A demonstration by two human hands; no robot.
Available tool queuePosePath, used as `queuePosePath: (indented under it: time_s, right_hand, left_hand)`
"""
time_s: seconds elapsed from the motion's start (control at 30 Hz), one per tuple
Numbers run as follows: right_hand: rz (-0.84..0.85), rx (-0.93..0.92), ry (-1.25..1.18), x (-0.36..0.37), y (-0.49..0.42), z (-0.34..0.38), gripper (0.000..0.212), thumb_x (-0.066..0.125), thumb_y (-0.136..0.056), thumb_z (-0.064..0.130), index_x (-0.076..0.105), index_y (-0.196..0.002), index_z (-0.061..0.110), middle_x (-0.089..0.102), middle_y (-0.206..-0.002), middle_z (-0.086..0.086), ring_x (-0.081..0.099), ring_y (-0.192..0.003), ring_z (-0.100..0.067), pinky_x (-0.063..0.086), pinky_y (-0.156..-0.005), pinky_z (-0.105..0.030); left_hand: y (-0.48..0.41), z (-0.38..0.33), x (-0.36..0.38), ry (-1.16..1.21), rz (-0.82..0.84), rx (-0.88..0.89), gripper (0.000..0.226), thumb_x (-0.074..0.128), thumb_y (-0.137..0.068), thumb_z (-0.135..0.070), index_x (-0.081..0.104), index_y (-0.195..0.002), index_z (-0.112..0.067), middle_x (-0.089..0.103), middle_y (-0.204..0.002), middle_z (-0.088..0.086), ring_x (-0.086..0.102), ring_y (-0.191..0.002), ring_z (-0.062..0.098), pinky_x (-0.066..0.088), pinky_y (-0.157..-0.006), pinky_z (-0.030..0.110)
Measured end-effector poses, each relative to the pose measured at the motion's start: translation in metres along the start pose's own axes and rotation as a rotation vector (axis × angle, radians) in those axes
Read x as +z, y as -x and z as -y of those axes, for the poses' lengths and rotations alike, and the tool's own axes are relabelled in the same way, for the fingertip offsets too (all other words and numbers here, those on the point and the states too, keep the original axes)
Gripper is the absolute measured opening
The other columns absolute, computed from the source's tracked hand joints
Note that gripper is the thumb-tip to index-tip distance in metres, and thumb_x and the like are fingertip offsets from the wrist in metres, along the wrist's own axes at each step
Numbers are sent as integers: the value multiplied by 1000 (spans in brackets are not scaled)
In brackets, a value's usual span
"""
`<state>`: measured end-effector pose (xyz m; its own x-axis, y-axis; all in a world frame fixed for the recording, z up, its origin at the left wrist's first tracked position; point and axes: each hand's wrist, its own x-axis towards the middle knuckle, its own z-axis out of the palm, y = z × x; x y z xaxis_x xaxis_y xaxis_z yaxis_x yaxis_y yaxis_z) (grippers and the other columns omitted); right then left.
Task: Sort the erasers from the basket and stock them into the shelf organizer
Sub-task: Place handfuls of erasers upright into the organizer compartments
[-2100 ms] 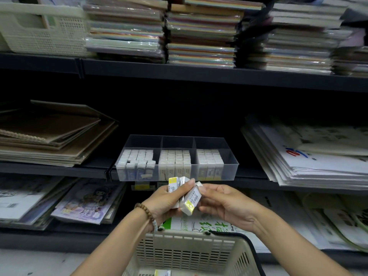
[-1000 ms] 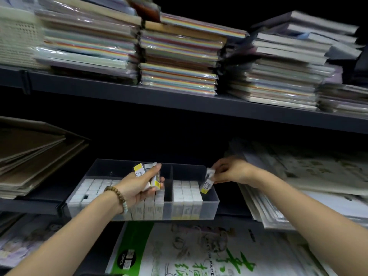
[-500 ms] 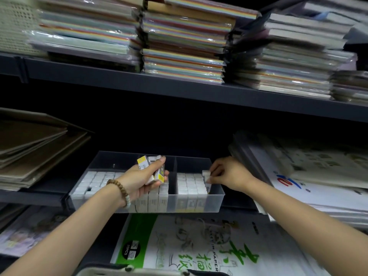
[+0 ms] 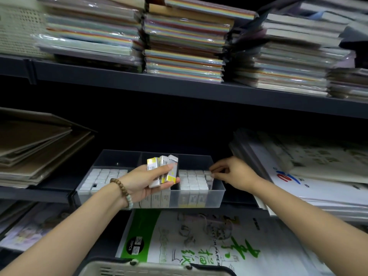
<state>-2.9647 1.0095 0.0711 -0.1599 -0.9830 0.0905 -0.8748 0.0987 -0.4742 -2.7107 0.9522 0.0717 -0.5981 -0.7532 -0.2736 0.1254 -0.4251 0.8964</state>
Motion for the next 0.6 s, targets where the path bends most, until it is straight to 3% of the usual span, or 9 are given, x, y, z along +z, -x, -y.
queuePosePath:
  time_s: [0.07, 0.13, 0.23, 0.37, 0.47, 0.6]
  right_hand:
    - [-134, -30, -18, -3, 9, 11, 21, 64, -88, 28, 68, -107, 20, 69, -101, 6, 55, -75, 3, 42, -65, -11]
    - [-233, -58, -292, -3, 25, 30, 11, 61, -90, 27, 69, -97, 23, 71, -94, 5, 58, -68, 3, 45, -62, -12]
    - [-25, 2, -756, 7, 56, 65, 22, 55, -91, 36, 71, -92, 21, 73, -89, 3, 59, -61, -2, 47, -52, -16]
    - [100, 71, -893, 24, 85, 84, 16, 68, -84, 27, 71, -94, 15, 68, -77, -1, 60, -63, -8, 49, -53, -19]
    - [94, 114, -951, 24, 91, 83, 14, 71, -81, 15, 70, -94, 9, 68, -73, -4, 62, -61, -9, 52, -57, -19]
    - [139, 136, -1078, 20, 92, 81, 20, 70, -81, 18, 71, -97, 6, 69, -78, -7, 62, -65, -11, 53, -64, -18]
  left_hand:
    - [9, 6, 5, 7, 14, -12, 39, 70, -73, -17, 60, -106, 1, 73, -89, 17, 72, -83, 22, 54, -49, 17]
    - [18, 13, 10, 16, 12, -1, 40, 71, -72, -17, 62, -106, 1, 73, -92, 15, 72, -85, 22, 54, -51, 17]
    - [33, 25, 18, -31, -27, 45, 36, 73, -70, -18, 64, -102, -3, 75, -85, 6, 72, -80, 17, 54, -54, 17]
    - [48, 42, 23, -97, -25, 57, 51, 75, -68, -25, 60, -112, -4, 73, -97, 6, 71, -84, 14, 54, -60, 18]
    - [56, 47, 22, -51, -15, 39, 33, 70, -76, -25, 66, -104, -8, 75, -95, 3, 71, -86, 13, 55, -61, 18]
    - [60, 48, 18, 51, -63, -18, 25, 63, -85, -25, 67, -100, -5, 75, -91, 6, 72, -78, 13, 54, -56, 17]
